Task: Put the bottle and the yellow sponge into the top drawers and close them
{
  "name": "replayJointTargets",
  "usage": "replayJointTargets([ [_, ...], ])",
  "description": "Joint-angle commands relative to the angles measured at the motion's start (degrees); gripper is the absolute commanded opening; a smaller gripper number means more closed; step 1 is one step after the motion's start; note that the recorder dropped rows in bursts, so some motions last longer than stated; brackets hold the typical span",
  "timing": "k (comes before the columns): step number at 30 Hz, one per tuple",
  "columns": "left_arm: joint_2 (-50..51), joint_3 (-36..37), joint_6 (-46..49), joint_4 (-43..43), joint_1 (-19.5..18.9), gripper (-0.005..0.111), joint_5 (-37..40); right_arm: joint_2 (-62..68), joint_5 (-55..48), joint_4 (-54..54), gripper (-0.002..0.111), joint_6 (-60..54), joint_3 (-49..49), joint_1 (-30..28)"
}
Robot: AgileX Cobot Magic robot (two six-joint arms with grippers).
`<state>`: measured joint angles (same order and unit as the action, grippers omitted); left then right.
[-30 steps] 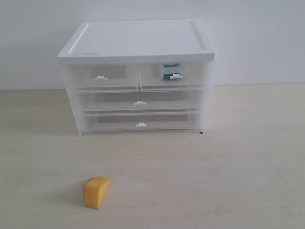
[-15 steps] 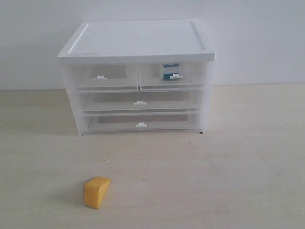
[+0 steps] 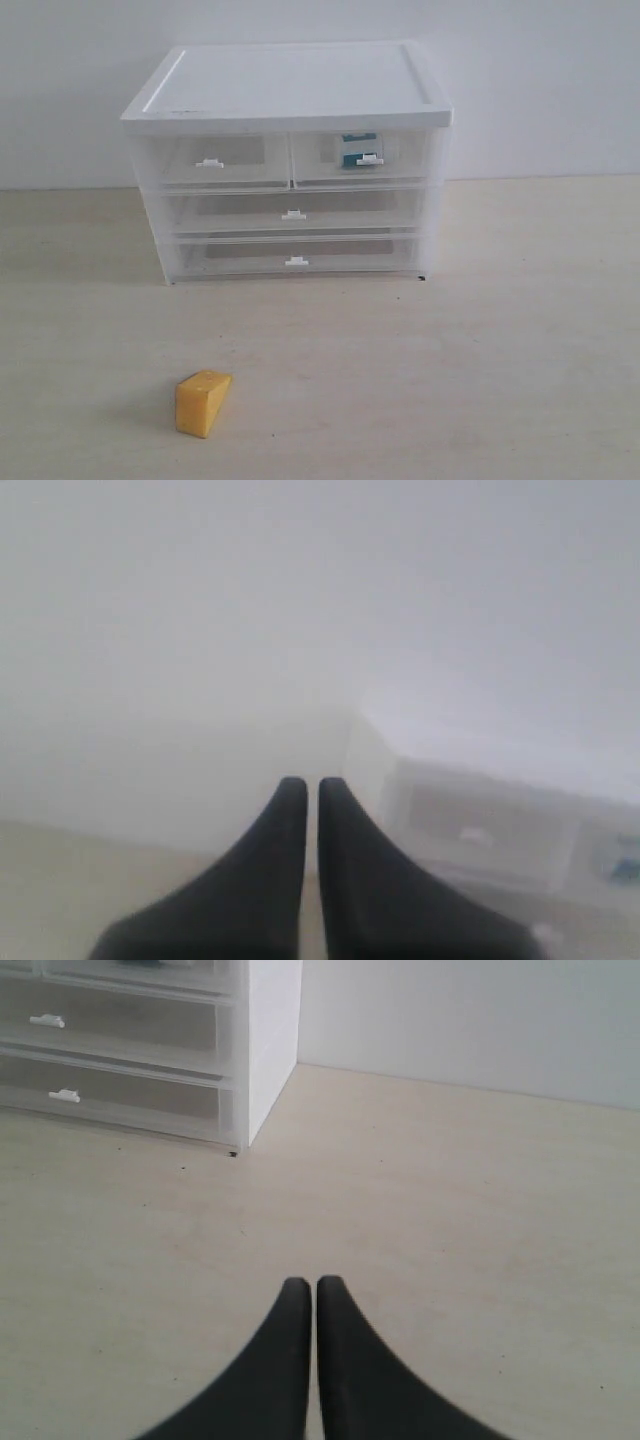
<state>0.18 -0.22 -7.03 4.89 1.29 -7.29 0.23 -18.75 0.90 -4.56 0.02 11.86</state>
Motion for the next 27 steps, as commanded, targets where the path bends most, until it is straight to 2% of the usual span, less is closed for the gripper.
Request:
replayJointTargets([
  [1, -0.2, 0.2, -8.2, 0.4, -0.1, 0.004, -12.8, -0.2, 0.3, -0.2, 0.000, -0.5, 0.0, -0.4],
  [3, -0.2, 0.2, -8.8, 0.1, -0.1, 0.004, -16.7, -0.2, 0.3, -0.2, 0.000, -0.5, 0.0, -0.4],
  [6, -0.2, 0.2, -10.8, 0.2, -0.1, 0.004, -16.6, -0.2, 0.3, -0.2, 0.000, -0.5, 0.0, -0.4],
  [10, 4.7, -1.9, -11.2, 0.2, -0.1, 0.004, -16.8, -0.2, 0.3, -0.2, 0.000, -0.5, 0.0, -0.4],
  [13, 11.0, -5.0, -11.2, 0.1, -0.1, 0.004, -17.6, -0.2, 0.3, -0.2, 0.000, -0.5, 0.0, -0.4],
  [21, 29.6, -12.9, -11.2, -3.4, -0.1, 0.004, -25.7, -0.2, 0.3, -0.2, 0.000, -0.5, 0.0, -0.4],
  [27, 43.9, -18.5, -11.4, -9.3, -0.1, 0.004, -29.5, -0.2, 0.3, -0.2, 0.000, -0.5, 0.0, -0.4],
])
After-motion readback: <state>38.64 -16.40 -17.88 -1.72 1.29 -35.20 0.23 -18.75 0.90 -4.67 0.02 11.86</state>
